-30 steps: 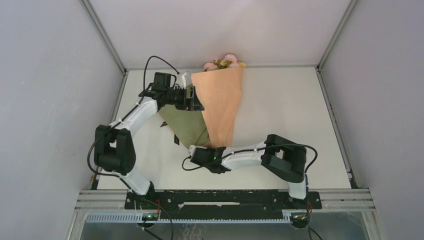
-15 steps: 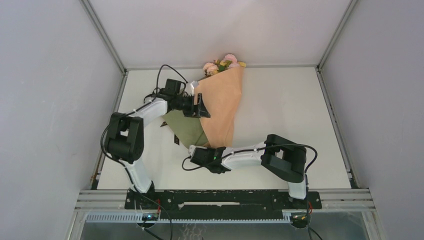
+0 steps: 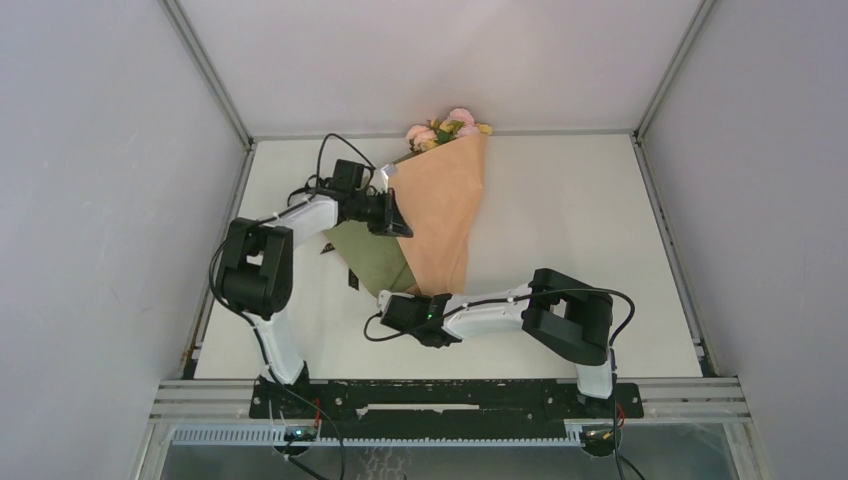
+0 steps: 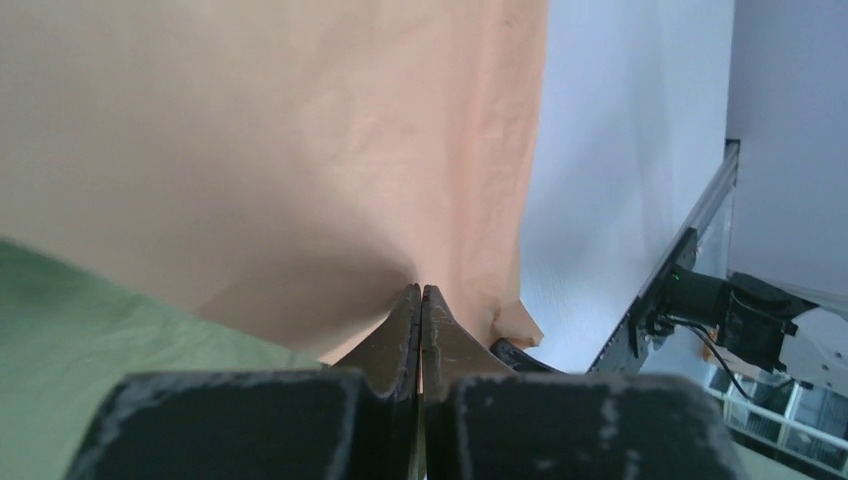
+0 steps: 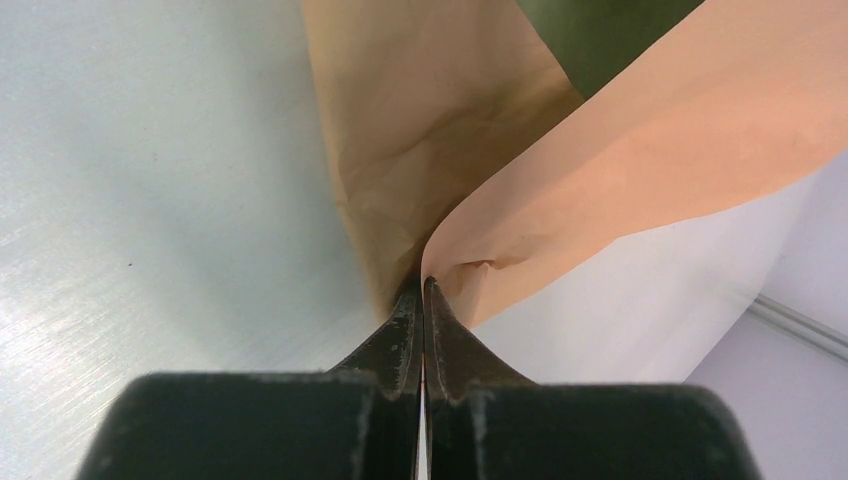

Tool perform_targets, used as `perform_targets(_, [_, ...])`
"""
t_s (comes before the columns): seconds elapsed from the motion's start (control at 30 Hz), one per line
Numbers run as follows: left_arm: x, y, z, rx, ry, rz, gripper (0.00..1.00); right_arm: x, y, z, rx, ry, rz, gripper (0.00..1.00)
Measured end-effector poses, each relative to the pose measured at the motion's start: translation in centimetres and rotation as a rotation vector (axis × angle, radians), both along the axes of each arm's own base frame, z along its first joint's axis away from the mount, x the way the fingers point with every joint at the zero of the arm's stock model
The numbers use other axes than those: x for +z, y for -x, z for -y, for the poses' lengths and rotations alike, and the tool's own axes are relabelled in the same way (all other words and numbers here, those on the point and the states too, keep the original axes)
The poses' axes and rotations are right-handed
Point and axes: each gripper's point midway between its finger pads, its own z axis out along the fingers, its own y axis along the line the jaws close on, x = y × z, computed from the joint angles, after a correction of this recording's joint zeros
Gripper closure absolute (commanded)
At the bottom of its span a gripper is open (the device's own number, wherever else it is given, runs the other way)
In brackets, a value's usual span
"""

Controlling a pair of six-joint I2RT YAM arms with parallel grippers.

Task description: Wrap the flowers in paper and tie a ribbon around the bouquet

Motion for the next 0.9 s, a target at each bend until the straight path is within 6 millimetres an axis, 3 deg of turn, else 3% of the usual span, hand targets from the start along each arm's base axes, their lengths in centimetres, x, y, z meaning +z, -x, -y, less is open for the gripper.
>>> perform_targets(0.2, [-0.9, -1.4, -1.8, 0.070, -0.059, 0.012, 1.00, 0.0, 0.0, 0.0, 0.000, 0.000, 0.000, 1.00])
perform_targets(0.33, [-2.8, -1.6, -2.3, 0.092, -0.098, -0.017, 0.99, 0.0, 0.0, 0.0, -0.001, 0.000, 0.000, 1.00])
perform_targets(0.4, [-3.9, -1.4, -2.3, 0.092, -0.109, -0.044, 0.87, 0.0, 0.0, 0.0, -0.001, 0.000, 0.000, 1.00])
perform_targets(0.47, [-4.5, -1.2, -2.4, 0.092, -0.115, -0.068, 0.65, 0.0, 0.0, 0.0, -0.001, 0.000, 0.000, 1.00])
perform_targets(0.6, [-4.0, -1.3, -2.7, 0.104, -0.099, -0.076, 0.35, 0.0, 0.0, 0.0, -0.001, 0.000, 0.000, 1.00])
perform_targets(0.9, [-0.3, -2.9, -4.5, 0.289, 0.086, -0.030, 0.10, 0.0, 0.0, 0.0, -0.001, -0.001, 0.000, 1.00])
